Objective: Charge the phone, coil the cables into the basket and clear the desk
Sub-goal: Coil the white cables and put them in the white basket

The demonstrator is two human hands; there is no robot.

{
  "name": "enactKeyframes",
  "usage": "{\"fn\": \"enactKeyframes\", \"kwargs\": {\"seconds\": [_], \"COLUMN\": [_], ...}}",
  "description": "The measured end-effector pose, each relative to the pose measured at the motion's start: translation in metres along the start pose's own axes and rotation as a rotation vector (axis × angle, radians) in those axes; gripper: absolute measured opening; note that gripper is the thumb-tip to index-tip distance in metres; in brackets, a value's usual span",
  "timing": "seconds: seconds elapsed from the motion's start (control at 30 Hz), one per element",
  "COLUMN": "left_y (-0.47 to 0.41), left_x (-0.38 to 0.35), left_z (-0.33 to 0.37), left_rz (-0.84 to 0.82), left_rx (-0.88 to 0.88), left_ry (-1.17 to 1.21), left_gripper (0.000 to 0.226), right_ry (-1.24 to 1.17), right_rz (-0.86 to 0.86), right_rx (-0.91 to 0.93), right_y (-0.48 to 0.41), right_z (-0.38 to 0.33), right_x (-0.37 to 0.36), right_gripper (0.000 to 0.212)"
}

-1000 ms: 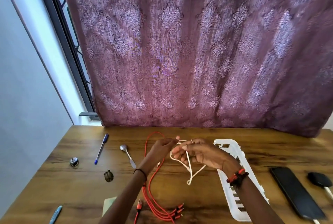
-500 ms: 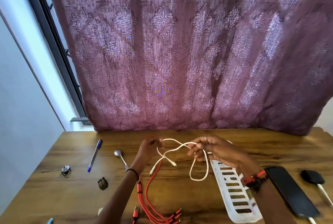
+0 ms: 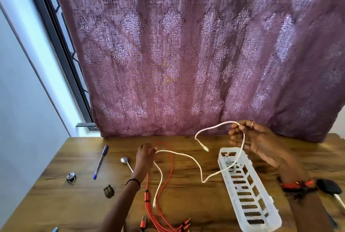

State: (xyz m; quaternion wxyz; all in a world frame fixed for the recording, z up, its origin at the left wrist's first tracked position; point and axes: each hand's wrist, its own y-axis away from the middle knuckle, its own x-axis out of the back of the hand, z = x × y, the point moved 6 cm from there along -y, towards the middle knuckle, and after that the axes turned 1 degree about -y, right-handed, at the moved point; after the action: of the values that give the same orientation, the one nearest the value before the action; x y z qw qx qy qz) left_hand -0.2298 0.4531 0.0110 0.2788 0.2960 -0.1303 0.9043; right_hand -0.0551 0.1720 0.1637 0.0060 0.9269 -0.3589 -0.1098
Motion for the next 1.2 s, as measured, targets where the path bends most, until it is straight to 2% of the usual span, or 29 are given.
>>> {"fn": "enactKeyframes", "kwargs": {"seconds": [0.1, 0.23, 0.27, 0.33, 0.4, 0.47, 0.53, 0.57, 0.63, 0.7, 0.77, 0.83, 0.93, 1.03, 1.2], "left_y": [0.011, 0.032, 0.037, 0.046, 0.050, 0.051, 0.049, 0.049, 0.050, 0.053, 0.055, 0.058, 0.063, 0.061, 0.071], "left_x": [0.014, 0.008, 0.004, -0.004, -0.009, -0.010, -0.008, -0.008, -0.010, -0.010, -0.011, -0.011, -0.013, -0.013, -0.016], "left_z": [0.045, 0.110, 0.121, 0.138, 0.144, 0.147, 0.150, 0.152, 0.158, 0.165, 0.172, 0.178, 0.187, 0.191, 0.206], "left_rz": [0.058, -0.266, -0.325, -0.419, -0.493, -0.535, -0.513, -0.509, -0.512, -0.521, -0.530, -0.554, -0.587, -0.535, -0.556], "left_rx": [-0.185, -0.255, -0.287, -0.355, -0.353, -0.285, -0.258, -0.248, -0.225, -0.195, -0.173, -0.166, -0.159, -0.112, -0.066], "left_ry": [0.135, 0.461, 0.474, 0.477, 0.543, 0.647, 0.675, 0.677, 0.659, 0.647, 0.644, 0.640, 0.661, 0.718, 0.946], "left_gripper": [0.029, 0.045, 0.043, 0.025, 0.024, 0.026, 0.026, 0.025, 0.026, 0.027, 0.026, 0.024, 0.025, 0.034, 0.034], "right_ry": [-0.049, -0.196, -0.254, -0.342, -0.381, -0.237, 0.246, 0.519, 0.863, 0.997, 1.062, 1.055, 0.993, 0.932, 0.751], "right_rz": [-0.048, -0.082, -0.079, -0.059, 0.012, 0.128, 0.264, 0.289, 0.278, 0.218, 0.124, 0.104, 0.108, 0.041, 0.191], "right_rx": [-0.017, -0.029, -0.025, -0.013, -0.002, 0.030, 0.155, 0.252, 0.471, 0.640, 0.719, 0.753, 0.758, 0.677, 0.605], "right_y": [-0.001, -0.009, -0.012, -0.018, -0.025, -0.032, -0.035, -0.035, -0.030, -0.026, -0.026, -0.026, -0.028, -0.035, -0.036], "right_z": [0.001, 0.004, 0.005, 0.006, 0.010, 0.017, 0.019, 0.018, 0.018, 0.019, 0.020, 0.016, 0.004, 0.002, 0.002], "right_x": [-0.005, -0.012, -0.012, -0.009, -0.004, 0.000, 0.004, -0.001, -0.019, -0.039, -0.054, -0.059, -0.058, -0.060, -0.051], "right_gripper": [0.025, 0.023, 0.022, 0.024, 0.026, 0.024, 0.021, 0.027, 0.044, 0.047, 0.042, 0.034, 0.028, 0.021, 0.014]}}
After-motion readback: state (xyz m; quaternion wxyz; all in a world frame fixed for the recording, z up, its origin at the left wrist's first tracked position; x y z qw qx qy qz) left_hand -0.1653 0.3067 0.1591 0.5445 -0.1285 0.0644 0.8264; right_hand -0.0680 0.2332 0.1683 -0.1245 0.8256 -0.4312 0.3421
